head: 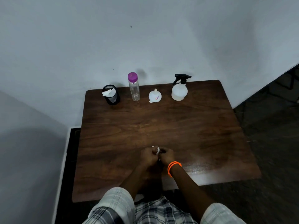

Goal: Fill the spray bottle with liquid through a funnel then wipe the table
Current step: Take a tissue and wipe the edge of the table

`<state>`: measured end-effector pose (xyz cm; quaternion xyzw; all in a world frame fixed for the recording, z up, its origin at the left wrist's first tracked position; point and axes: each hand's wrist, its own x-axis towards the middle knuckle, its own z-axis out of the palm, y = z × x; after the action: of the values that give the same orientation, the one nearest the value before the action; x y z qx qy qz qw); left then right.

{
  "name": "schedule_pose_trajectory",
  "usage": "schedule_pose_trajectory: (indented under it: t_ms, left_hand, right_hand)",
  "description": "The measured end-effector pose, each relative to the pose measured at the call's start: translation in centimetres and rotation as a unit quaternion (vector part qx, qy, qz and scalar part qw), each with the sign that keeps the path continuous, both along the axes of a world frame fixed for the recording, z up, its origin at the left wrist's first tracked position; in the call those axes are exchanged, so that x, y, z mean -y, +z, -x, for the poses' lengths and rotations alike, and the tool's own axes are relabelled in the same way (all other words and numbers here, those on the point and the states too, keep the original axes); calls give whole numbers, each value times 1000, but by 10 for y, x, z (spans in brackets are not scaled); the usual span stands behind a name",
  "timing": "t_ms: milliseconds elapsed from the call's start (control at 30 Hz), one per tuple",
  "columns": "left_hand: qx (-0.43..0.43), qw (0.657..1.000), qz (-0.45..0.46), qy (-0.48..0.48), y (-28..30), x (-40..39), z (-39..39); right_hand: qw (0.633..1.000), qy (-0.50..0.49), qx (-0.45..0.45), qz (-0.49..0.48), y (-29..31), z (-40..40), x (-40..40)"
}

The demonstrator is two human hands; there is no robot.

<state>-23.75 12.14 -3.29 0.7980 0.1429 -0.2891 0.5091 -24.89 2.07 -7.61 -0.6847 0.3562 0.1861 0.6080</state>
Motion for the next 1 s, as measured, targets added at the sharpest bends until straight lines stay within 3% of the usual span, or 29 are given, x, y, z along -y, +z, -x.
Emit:
schedule_pose_trajectory:
  t_ms: [133, 300, 433, 667, 800, 1000]
  left_hand:
    - [-138, 979, 123, 88, 2, -3, -12]
    - [-123, 978, 90, 142, 10, -4, -38]
    - [-116, 956, 198, 184, 26, 4, -57]
    - [-123, 934, 274, 193, 53, 17, -95]
    - [-129, 930, 298, 172, 64, 35, -104]
    - [-122, 962, 233, 78, 72, 79, -118]
  right_hand:
    - [984, -102, -53, -140, 4, -5, 0]
    - [961, -96, -27, -259, 24, -18, 14]
    - [947, -130, 19, -294, 47, -37, 31]
    - [962, -178, 39, -203, 78, -64, 64]
    - [959, -152, 50, -233, 87, -72, 85]
    - [981, -128, 92, -117, 98, -79, 120]
